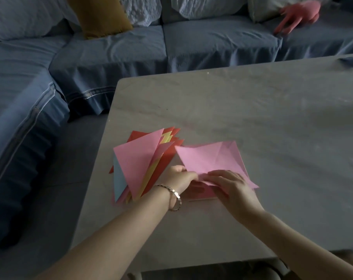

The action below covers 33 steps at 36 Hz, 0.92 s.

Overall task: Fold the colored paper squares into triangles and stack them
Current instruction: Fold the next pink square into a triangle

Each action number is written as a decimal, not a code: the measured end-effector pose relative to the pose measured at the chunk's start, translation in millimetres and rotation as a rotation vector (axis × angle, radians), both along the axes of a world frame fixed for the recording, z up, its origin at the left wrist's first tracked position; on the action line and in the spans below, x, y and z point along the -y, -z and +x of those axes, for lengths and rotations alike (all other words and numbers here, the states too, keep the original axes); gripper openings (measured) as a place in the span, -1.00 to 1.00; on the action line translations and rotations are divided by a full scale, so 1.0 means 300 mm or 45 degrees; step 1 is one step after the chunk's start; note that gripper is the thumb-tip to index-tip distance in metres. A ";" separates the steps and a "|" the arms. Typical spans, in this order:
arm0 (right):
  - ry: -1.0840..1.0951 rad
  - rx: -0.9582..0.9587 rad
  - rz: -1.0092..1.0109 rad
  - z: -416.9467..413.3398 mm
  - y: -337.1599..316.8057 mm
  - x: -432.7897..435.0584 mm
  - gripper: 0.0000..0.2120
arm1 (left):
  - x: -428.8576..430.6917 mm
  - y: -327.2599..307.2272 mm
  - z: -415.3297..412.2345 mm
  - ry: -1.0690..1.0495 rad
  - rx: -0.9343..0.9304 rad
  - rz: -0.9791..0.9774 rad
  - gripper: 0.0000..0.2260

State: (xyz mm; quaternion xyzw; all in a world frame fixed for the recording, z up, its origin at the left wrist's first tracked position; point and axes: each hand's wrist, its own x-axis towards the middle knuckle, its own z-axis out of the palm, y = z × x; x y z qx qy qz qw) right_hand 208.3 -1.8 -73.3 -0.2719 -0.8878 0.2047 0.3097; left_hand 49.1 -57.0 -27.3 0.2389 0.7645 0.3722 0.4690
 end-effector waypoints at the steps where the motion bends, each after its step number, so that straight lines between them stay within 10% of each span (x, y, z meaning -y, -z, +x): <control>1: -0.047 -0.041 -0.069 0.007 -0.010 0.001 -0.77 | 0.008 -0.007 -0.020 -0.036 0.007 0.014 -0.74; 7: -0.356 -0.085 -0.277 0.045 -0.061 0.024 -0.81 | 0.030 -0.036 -0.176 -0.298 0.272 -0.010 -0.80; 12: -0.478 -0.068 -0.269 0.046 -0.100 0.040 -0.79 | 0.046 -0.074 -0.250 0.070 0.337 -0.251 -0.62; 19: -0.592 0.052 -0.318 0.029 -0.144 0.078 -0.75 | 0.043 -0.020 -0.205 0.423 -0.257 -0.441 -0.67; 33: -0.129 -0.223 -0.674 -0.022 -0.242 0.058 -0.79 | 0.131 -0.140 -0.112 0.153 -0.388 0.344 -0.78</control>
